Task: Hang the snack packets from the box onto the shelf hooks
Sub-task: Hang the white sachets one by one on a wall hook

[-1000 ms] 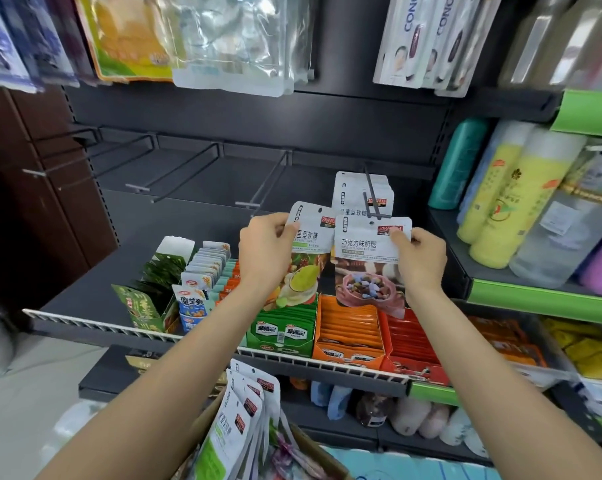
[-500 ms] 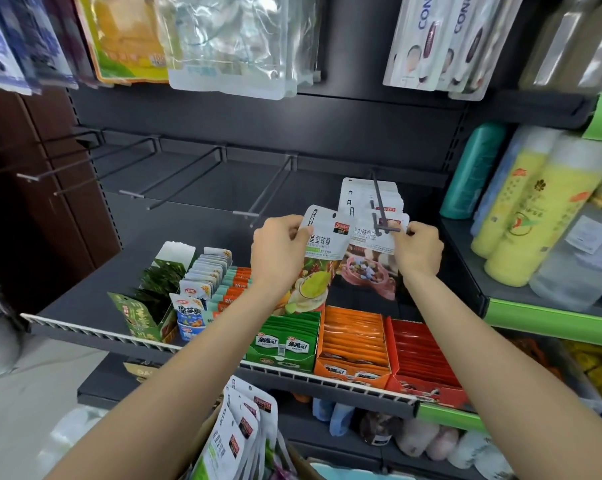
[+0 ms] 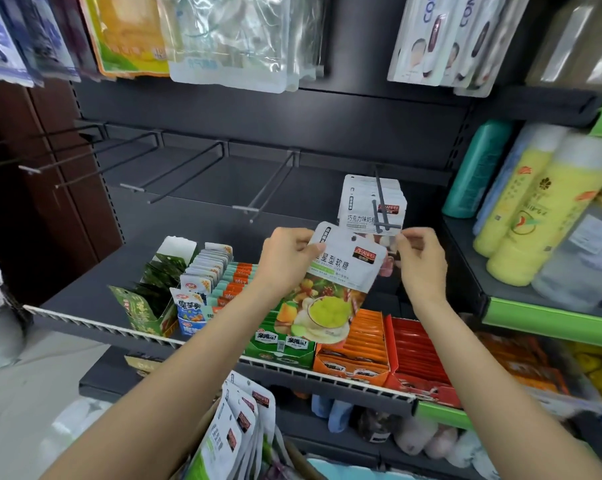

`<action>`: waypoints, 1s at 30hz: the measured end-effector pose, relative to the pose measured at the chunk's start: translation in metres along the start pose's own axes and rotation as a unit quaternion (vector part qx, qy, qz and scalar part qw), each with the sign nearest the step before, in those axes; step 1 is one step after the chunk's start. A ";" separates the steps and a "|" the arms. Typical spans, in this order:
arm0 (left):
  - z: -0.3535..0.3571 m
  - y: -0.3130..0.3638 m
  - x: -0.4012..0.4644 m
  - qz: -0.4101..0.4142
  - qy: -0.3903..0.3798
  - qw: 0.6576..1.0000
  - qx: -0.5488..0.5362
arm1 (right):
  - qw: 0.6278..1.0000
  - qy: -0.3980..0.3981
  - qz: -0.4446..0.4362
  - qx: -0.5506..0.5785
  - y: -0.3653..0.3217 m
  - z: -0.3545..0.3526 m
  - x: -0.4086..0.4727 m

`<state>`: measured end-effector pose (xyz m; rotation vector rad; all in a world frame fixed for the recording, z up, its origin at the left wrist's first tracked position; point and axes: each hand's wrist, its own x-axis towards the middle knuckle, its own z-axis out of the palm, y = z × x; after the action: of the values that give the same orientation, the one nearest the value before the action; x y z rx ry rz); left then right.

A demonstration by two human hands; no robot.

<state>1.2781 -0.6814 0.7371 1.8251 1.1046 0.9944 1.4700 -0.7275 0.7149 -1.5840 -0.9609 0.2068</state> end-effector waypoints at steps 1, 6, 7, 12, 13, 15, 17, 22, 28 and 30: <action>0.003 0.000 -0.002 -0.007 -0.020 1.000 -0.021 | 0.998 -0.025 0.013 0.047 -0.002 -0.006 -0.012; 0.018 0.007 -0.009 -0.026 -0.052 0.992 -0.108 | 0.981 -0.031 0.032 0.187 -0.011 -0.029 -0.041; 0.021 0.009 -0.010 -0.030 -0.051 0.991 -0.117 | 0.981 -0.024 0.025 0.193 -0.013 -0.032 -0.042; 0.033 0.016 -0.006 -0.055 -0.032 0.987 -0.147 | 0.992 -0.041 -0.036 0.112 -0.013 -0.033 -0.037; 0.035 0.017 -0.005 -0.055 -0.023 0.988 -0.146 | 0.994 -0.041 -0.045 0.096 -0.011 -0.032 -0.034; 0.036 0.020 -0.004 -0.038 -0.001 0.991 -0.128 | 0.996 -0.031 -0.063 0.064 -0.009 -0.028 -0.029; 0.035 0.020 -0.004 0.013 0.026 0.997 -0.075 | 0.997 -0.016 -0.066 0.048 -0.007 -0.025 -0.024; 0.037 0.014 -0.007 0.088 0.041 0.994 0.041 | 0.998 -0.005 -0.061 0.018 -0.004 -0.019 -0.022; 0.048 0.005 0.007 0.067 0.006 0.992 0.106 | 0.995 -0.004 -0.083 -0.049 -0.004 -0.016 -0.016; 0.053 0.004 0.018 0.058 -0.013 0.991 0.119 | 0.995 -0.017 -0.080 -0.064 -0.003 -0.011 -0.011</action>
<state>1.3324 -0.6776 0.7236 2.1088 1.1526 0.9326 1.4686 -0.7433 0.7166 -1.6151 -1.1415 0.0608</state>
